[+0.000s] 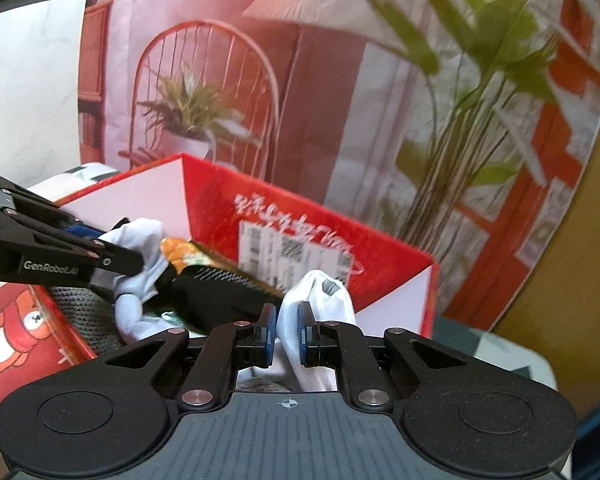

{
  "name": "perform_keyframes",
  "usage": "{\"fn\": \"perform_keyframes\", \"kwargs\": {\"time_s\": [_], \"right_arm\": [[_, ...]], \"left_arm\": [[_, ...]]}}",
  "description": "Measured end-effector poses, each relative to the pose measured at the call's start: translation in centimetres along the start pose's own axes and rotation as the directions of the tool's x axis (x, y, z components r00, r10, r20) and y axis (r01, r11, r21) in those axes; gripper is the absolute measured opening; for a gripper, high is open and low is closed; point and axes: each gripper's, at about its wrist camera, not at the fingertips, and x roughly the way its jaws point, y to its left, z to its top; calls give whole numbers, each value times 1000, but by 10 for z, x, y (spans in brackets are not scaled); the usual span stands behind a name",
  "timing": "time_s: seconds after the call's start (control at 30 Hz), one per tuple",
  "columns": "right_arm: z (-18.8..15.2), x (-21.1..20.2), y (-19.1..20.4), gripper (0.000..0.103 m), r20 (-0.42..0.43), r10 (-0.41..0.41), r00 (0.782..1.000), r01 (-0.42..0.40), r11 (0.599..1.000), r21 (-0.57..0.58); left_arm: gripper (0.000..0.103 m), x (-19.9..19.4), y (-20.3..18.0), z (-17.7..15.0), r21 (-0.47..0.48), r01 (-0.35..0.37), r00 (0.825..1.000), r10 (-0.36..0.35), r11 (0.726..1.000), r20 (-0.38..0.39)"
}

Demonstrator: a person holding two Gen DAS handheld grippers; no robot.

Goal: Organize soft objects
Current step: 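Lift the white socks with both grippers and lower them into the box, then open both grippers and withdraw them from the box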

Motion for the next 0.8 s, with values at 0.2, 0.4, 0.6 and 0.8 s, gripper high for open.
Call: {"fn": "perform_keyframes", "kwargs": {"time_s": [0.2, 0.4, 0.6, 0.8], "right_arm": [[-4, 13, 2, 11, -60, 32, 998, -29, 998, 46], [-8, -10, -7, 30, 30, 40, 999, -43, 992, 121], [-16, -45, -9, 56, 95, 27, 995, -40, 990, 135], [-37, -81, -8, 63, 117, 24, 993, -41, 989, 144]], "left_arm": [[19, 0, 7, 3, -27, 32, 999, -32, 999, 6], [42, -24, 5, 2, 11, 43, 997, -44, 999, 63], [67, -58, 8, -7, 20, 44, 992, -46, 999, 117], [75, -91, 7, -30, 27, 52, 988, -55, 998, 143]]}}
